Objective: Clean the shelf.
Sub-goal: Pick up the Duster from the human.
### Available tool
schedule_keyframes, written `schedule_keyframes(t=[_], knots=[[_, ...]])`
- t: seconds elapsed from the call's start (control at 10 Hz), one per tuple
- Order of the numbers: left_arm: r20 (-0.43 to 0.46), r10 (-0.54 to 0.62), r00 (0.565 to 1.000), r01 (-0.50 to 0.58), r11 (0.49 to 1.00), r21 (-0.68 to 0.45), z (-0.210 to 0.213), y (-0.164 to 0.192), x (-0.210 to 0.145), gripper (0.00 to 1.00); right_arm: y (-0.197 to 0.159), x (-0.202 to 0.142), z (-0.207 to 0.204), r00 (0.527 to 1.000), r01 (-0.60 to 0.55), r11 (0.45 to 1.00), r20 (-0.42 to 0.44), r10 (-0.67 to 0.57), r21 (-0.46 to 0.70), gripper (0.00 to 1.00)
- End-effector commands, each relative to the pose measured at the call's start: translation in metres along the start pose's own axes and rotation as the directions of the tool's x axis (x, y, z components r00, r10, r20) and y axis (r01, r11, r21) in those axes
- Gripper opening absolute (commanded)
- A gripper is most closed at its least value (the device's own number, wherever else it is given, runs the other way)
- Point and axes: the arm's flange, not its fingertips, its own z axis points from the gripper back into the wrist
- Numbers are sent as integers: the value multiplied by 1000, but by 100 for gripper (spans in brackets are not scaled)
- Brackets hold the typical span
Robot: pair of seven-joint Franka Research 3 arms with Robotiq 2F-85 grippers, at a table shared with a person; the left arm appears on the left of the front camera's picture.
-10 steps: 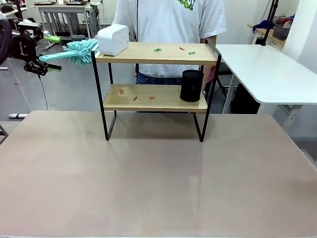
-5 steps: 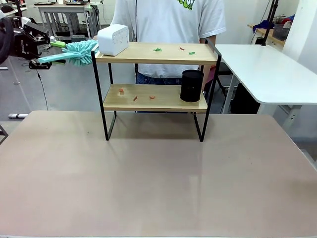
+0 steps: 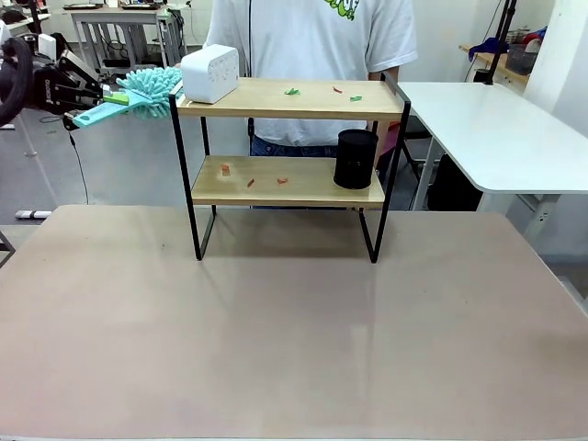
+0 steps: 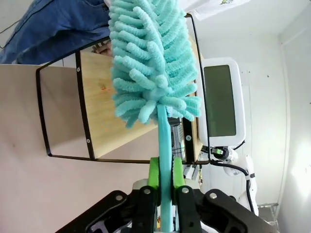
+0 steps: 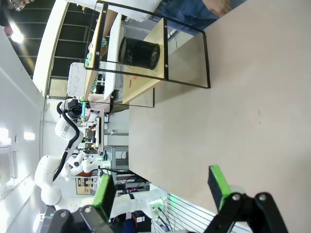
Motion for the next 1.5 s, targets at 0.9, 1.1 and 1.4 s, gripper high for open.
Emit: schedule_keyframes(t=[0.9,1.1,1.4], knots=[[-181,-422,888,456,855,248,200,-68,-196,0,0,2,-2,1000,-28,999,11,28,19,100],[-226,-415,882,469,824,317,220,-45,-254,0,0,2,-2,1000,-28,999,11,28,19,100],[-353,-364,862,490,776,396,224,-20,-287,0,0,2,-2,1000,-28,999,11,28,19,100]])
